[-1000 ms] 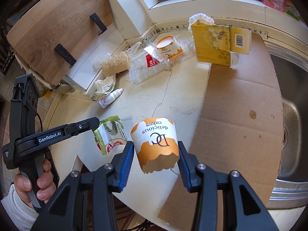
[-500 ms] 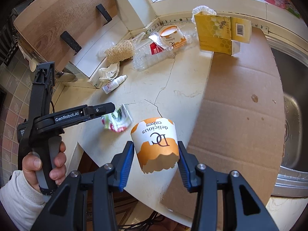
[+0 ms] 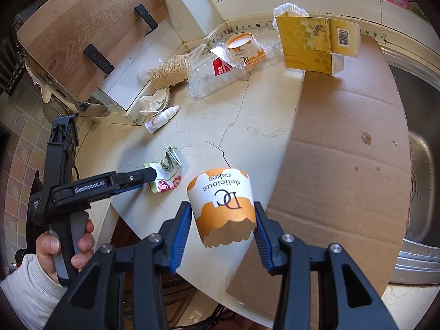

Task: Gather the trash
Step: 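Lift the cake cup with the right tool while the left tool grasps the green wrapper, then carry the cake cup and green wrapper down over the floor bin with both tools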

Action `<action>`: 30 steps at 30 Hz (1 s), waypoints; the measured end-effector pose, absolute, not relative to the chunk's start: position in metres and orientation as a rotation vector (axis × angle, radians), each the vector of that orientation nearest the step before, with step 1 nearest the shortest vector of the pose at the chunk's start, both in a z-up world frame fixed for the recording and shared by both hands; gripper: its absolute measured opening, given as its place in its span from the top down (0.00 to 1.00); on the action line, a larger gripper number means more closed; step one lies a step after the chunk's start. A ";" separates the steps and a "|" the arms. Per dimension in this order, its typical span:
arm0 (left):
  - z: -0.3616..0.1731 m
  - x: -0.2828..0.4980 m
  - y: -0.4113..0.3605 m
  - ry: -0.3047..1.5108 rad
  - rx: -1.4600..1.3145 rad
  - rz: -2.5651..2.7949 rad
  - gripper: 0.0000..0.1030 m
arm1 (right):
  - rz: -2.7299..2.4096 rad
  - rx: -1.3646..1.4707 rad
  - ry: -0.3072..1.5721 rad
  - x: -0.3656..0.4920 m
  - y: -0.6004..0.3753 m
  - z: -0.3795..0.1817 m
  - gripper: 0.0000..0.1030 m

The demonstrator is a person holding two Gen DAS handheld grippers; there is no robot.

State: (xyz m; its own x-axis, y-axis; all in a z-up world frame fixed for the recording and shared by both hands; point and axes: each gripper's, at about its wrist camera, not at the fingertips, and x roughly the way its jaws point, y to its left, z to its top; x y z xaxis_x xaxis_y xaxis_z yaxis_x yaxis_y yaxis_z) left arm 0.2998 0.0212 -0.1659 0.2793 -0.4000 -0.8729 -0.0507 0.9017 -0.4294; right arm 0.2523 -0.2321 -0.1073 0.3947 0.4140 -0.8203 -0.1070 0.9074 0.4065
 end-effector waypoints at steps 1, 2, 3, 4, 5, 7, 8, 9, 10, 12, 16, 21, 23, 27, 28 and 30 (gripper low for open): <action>-0.167 0.300 0.020 1.278 -0.417 -0.242 0.45 | 0.338 0.310 1.123 0.253 -0.231 -0.109 0.57; -0.167 0.300 0.019 1.270 -0.415 -0.240 0.45 | 0.337 0.308 1.125 0.254 -0.231 -0.110 0.57; -0.167 0.301 0.018 1.268 -0.414 -0.238 0.45 | 0.337 0.306 1.128 0.255 -0.229 -0.111 0.57; -0.167 0.303 0.016 1.266 -0.422 -0.236 0.45 | 0.338 0.305 1.129 0.256 -0.228 -0.112 0.57; -0.167 0.305 0.015 1.265 -0.434 -0.239 0.46 | 0.339 0.303 1.131 0.257 -0.228 -0.112 0.57; -0.169 0.310 0.011 1.267 -0.453 -0.247 0.67 | 0.340 0.299 1.132 0.258 -0.226 -0.113 0.57; -0.171 0.312 0.007 1.278 -0.447 -0.248 0.88 | 0.341 0.300 1.132 0.258 -0.226 -0.113 0.57; -0.172 0.313 0.005 1.286 -0.444 -0.251 0.88 | 0.341 0.299 1.131 0.257 -0.226 -0.113 0.57; -0.172 0.311 0.003 1.276 -0.435 -0.246 0.89 | 0.342 0.297 1.130 0.257 -0.226 -0.113 0.57; -0.166 0.306 0.000 1.252 -0.400 -0.239 0.91 | 0.345 0.292 1.126 0.254 -0.226 -0.111 0.57; -0.149 0.287 -0.006 1.226 -0.289 -0.237 0.94 | 0.351 0.295 1.121 0.247 -0.228 -0.108 0.58; -0.123 0.239 0.004 1.204 -0.215 -0.291 0.94 | 0.382 0.298 1.096 0.228 -0.228 -0.097 0.58; -0.117 0.217 0.012 1.207 -0.215 -0.315 0.94 | 0.402 0.290 1.088 0.216 -0.225 -0.093 0.58; -0.115 0.166 0.029 1.239 -0.208 -0.343 0.94 | 0.474 0.234 1.080 0.179 -0.210 -0.088 0.58; -0.118 0.154 0.034 1.250 -0.208 -0.344 0.94 | 0.494 0.220 1.082 0.170 -0.206 -0.089 0.58; -0.128 0.133 0.044 1.275 -0.212 -0.329 0.94 | 0.527 0.192 1.094 0.151 -0.196 -0.096 0.58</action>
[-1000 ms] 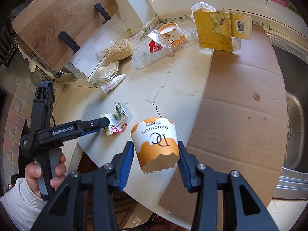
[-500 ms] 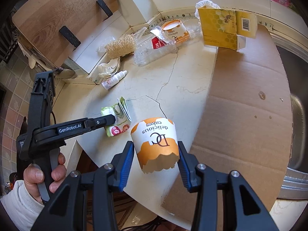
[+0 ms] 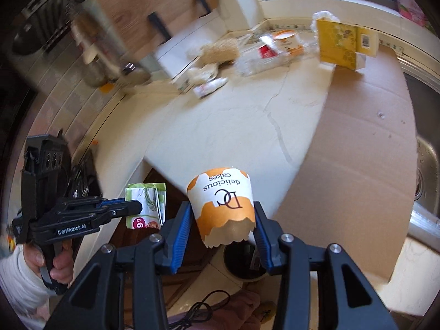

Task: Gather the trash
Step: 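Carry the cake cup and green wrapper down over the floor bin with both tools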

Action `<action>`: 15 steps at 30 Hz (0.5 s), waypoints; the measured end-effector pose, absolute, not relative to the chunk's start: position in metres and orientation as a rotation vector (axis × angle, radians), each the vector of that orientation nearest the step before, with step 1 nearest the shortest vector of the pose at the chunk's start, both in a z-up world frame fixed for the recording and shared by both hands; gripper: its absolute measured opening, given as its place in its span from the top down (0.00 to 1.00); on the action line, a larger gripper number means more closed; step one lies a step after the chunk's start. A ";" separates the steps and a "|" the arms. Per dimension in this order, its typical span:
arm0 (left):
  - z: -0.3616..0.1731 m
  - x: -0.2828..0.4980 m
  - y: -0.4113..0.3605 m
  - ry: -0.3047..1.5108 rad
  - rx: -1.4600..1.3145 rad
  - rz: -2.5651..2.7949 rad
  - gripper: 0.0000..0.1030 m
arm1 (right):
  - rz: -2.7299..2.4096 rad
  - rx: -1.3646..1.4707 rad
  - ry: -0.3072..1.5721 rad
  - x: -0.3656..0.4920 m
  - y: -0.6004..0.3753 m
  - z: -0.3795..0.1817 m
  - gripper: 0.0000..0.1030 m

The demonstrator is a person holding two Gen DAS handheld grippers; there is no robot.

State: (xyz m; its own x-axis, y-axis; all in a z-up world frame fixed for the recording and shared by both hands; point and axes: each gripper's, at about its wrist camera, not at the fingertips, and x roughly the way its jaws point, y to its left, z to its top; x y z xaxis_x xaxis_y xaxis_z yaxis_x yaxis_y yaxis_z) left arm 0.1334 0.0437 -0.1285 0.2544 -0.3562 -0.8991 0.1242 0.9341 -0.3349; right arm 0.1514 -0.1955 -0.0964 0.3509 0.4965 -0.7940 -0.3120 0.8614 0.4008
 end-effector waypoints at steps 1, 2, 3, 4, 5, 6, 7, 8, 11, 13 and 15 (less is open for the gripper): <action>-0.135 0.125 0.049 1.288 -0.216 -0.322 0.94 | 0.540 0.180 1.104 0.143 -0.190 -0.102 0.58; -0.143 0.117 0.053 1.300 -0.221 -0.313 0.94 | 0.554 0.172 1.117 0.135 -0.184 -0.109 0.58; -0.155 0.109 0.057 1.317 -0.222 -0.295 0.94 | 0.562 0.172 1.127 0.130 -0.180 -0.115 0.58; -0.168 0.104 0.060 1.336 -0.222 -0.276 0.94 | 0.576 0.166 1.151 0.121 -0.171 -0.127 0.58; -0.179 0.100 0.063 1.352 -0.226 -0.262 0.94 | 0.586 0.159 1.171 0.115 -0.164 -0.138 0.58; -0.193 0.095 0.066 1.370 -0.230 -0.244 0.94 | 0.591 0.153 1.195 0.111 -0.157 -0.150 0.58; -0.211 0.091 0.069 1.391 -0.244 -0.225 0.94 | 0.591 0.150 1.214 0.109 -0.152 -0.160 0.58; -0.224 0.088 0.071 1.407 -0.258 -0.214 0.94 | 0.583 0.140 1.248 0.106 -0.143 -0.179 0.58; -0.274 0.082 0.078 1.460 -0.315 -0.177 0.94 | 0.539 0.136 1.319 0.103 -0.131 -0.225 0.57; -0.311 0.079 0.080 1.491 -0.338 -0.153 0.94 | 0.500 0.148 1.369 0.104 -0.124 -0.262 0.57; -0.347 0.077 0.080 1.518 -0.342 -0.130 0.93 | 0.463 0.118 1.391 0.106 -0.116 -0.297 0.56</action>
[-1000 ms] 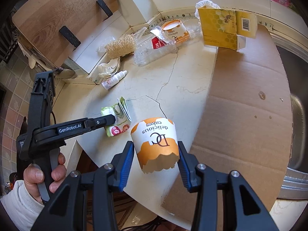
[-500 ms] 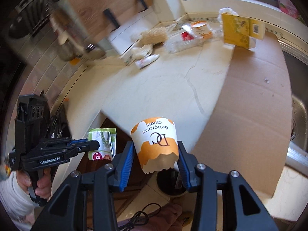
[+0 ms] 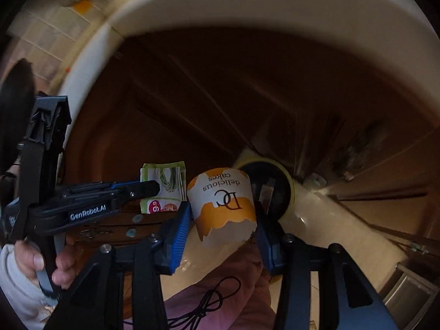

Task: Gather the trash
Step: 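Carry the cake cup and green wrapper down over the floor bin with both tools, then open both tools to drop the cup and wrapper into the bin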

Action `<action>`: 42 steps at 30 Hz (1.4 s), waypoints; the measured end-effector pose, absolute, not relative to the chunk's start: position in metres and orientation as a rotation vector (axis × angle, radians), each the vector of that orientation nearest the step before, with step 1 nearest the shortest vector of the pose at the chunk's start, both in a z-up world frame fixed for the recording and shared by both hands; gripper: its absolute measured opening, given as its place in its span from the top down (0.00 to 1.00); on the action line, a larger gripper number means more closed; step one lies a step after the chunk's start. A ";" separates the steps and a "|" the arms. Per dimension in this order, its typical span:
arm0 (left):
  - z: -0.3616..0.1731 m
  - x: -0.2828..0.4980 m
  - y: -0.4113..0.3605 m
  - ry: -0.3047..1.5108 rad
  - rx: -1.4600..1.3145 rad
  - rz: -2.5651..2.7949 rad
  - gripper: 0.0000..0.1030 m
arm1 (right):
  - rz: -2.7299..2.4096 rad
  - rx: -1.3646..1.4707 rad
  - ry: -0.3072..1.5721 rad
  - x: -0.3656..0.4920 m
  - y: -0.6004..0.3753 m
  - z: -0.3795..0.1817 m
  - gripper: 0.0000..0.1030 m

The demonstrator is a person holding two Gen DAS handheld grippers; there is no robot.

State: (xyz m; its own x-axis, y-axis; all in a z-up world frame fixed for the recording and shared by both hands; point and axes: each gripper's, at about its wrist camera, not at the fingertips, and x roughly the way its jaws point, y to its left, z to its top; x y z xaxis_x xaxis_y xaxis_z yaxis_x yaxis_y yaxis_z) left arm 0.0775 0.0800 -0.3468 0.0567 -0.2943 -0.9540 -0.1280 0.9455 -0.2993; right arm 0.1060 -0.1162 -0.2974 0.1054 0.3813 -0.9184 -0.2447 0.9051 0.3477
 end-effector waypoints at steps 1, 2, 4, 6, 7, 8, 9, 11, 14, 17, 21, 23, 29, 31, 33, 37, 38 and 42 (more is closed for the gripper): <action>-0.363 0.077 0.080 1.532 -0.340 -0.119 0.93 | 0.447 0.099 1.390 0.107 -0.113 -0.312 0.56; -0.385 0.077 0.079 1.554 -0.345 -0.114 0.93 | 0.438 0.084 1.398 0.109 -0.109 -0.329 0.56; -0.421 0.077 0.079 1.591 -0.344 -0.103 0.93 | 0.420 0.055 1.425 0.114 -0.101 -0.367 0.55; -0.455 0.079 0.077 1.608 -0.331 -0.101 0.93 | 0.419 0.027 1.439 0.118 -0.095 -0.396 0.54; -0.468 0.082 0.071 1.612 -0.318 -0.100 0.92 | 0.417 0.007 1.442 0.118 -0.092 -0.408 0.53; -0.480 0.082 0.069 1.617 -0.306 -0.104 0.87 | 0.417 -0.009 1.447 0.120 -0.089 -0.422 0.52; -0.493 0.084 0.068 1.620 -0.287 -0.104 0.78 | 0.415 -0.019 1.454 0.123 -0.085 -0.438 0.52; -0.508 0.086 0.069 1.620 -0.261 -0.099 0.62 | 0.403 -0.030 1.459 0.127 -0.083 -0.457 0.49; -0.526 0.089 0.069 1.622 -0.206 -0.081 0.44 | 0.340 -0.027 1.453 0.132 -0.087 -0.484 0.45; -0.533 0.092 0.069 1.619 -0.155 -0.063 0.35 | 0.315 0.010 1.483 0.132 -0.093 -0.499 0.39; -0.525 0.086 0.072 1.605 -0.098 -0.059 0.31 | 0.313 0.005 1.484 0.123 -0.093 -0.497 0.39; -0.515 0.083 0.071 1.595 -0.075 -0.064 0.31 | 0.312 0.013 1.479 0.118 -0.095 -0.489 0.39; -0.475 0.077 0.069 1.562 -0.075 -0.062 0.30 | 0.291 0.043 1.469 0.112 -0.101 -0.457 0.39; -0.453 0.074 0.068 1.552 -0.075 -0.062 0.30 | 0.284 0.053 1.460 0.109 -0.104 -0.437 0.39; -0.428 0.070 0.066 1.540 -0.070 -0.063 0.30 | 0.280 0.061 1.443 0.105 -0.110 -0.413 0.39; -0.376 0.063 0.060 1.501 -0.053 -0.080 0.30 | 0.276 0.083 1.415 0.100 -0.119 -0.363 0.39; -0.359 0.060 0.058 1.484 -0.042 -0.087 0.30 | 0.280 0.091 1.405 0.099 -0.122 -0.349 0.39; -0.298 0.056 0.052 1.411 -0.004 -0.099 0.22 | 0.297 0.096 1.335 0.094 -0.130 -0.286 0.39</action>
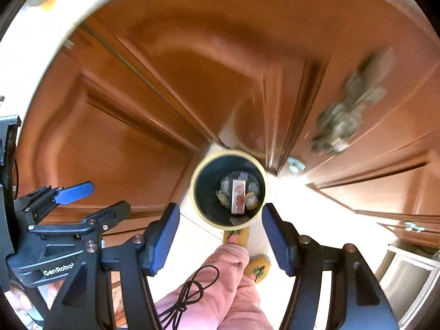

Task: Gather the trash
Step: 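Open both tools to drop the cup and wrapper into the bin, then raise both tools back over the counter toward the yellow box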

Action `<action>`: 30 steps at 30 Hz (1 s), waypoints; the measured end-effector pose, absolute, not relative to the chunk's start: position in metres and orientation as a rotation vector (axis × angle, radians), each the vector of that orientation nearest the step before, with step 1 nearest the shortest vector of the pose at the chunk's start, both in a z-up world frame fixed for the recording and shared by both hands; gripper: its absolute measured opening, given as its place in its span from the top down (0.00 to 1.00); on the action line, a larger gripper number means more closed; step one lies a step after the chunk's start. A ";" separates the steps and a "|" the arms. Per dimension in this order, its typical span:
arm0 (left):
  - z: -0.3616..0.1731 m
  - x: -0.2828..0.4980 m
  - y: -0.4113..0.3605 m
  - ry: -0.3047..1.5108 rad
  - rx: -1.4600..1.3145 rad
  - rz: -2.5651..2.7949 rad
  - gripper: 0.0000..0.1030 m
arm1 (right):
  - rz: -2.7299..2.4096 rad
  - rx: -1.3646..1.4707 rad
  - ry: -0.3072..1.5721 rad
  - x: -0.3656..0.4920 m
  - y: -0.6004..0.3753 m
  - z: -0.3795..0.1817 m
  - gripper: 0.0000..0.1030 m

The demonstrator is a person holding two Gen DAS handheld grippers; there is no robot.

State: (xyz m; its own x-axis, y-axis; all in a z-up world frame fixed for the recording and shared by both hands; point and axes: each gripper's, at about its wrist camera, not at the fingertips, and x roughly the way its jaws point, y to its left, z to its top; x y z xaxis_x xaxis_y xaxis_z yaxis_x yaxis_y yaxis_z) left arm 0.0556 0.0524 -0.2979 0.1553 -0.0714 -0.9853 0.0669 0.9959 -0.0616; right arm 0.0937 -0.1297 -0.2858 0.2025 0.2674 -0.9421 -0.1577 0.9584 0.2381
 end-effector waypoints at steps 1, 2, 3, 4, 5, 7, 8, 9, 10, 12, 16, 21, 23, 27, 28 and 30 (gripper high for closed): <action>-0.284 0.055 0.052 1.391 0.002 -0.102 0.21 | 0.303 0.098 1.316 0.093 -0.132 -0.272 0.39; -0.270 0.055 0.051 1.370 0.008 -0.103 0.21 | 0.309 0.099 1.301 0.092 -0.132 -0.263 0.39; -0.253 0.056 0.051 1.344 0.014 -0.106 0.21 | 0.318 0.099 1.274 0.091 -0.134 -0.246 0.39; -0.240 0.057 0.050 1.325 0.015 -0.108 0.21 | 0.325 0.099 1.256 0.090 -0.135 -0.233 0.39; -0.228 0.058 0.051 1.305 0.016 -0.109 0.20 | 0.330 0.099 1.242 0.090 -0.135 -0.224 0.39; -0.203 0.062 0.052 1.269 0.028 -0.101 0.20 | 0.345 0.097 1.198 0.092 -0.137 -0.199 0.39; -0.190 0.065 0.052 1.253 0.033 -0.101 0.20 | 0.348 0.095 1.180 0.092 -0.139 -0.190 0.39; -0.180 0.069 0.051 1.235 0.037 -0.105 0.20 | 0.352 0.092 1.153 0.093 -0.141 -0.179 0.39; -0.169 0.072 0.050 1.214 0.042 -0.104 0.20 | 0.356 0.087 1.129 0.094 -0.143 -0.169 0.39; -0.147 0.078 0.046 1.168 0.054 -0.109 0.19 | 0.355 0.083 1.100 0.096 -0.148 -0.152 0.39; -0.110 0.095 0.036 1.100 0.063 -0.136 0.17 | 0.327 0.079 1.044 0.101 -0.165 -0.116 0.39; -0.072 0.121 0.017 1.016 0.096 -0.197 0.16 | 0.278 0.072 0.971 0.111 -0.188 -0.075 0.40; -0.060 0.130 0.009 0.990 0.104 -0.223 0.16 | 0.250 0.064 0.939 0.117 -0.198 -0.052 0.40; -0.024 0.158 -0.018 0.948 0.142 -0.292 0.16 | 0.214 0.075 0.902 0.136 -0.214 -0.019 0.40; -0.018 0.164 -0.023 0.938 0.156 -0.308 0.16 | 0.208 0.079 0.894 0.143 -0.218 -0.009 0.40; -0.004 0.179 -0.035 0.914 0.201 -0.340 0.16 | 0.194 0.080 0.874 0.153 -0.226 0.012 0.40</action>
State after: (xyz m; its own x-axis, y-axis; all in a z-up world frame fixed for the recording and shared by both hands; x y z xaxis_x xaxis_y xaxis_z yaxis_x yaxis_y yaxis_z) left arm 0.1792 -0.0345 -0.0041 0.5623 -0.2022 -0.8018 0.3710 0.9283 0.0261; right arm 0.1532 -0.2262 0.0115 0.6258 0.2018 -0.7535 -0.1365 0.9794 0.1490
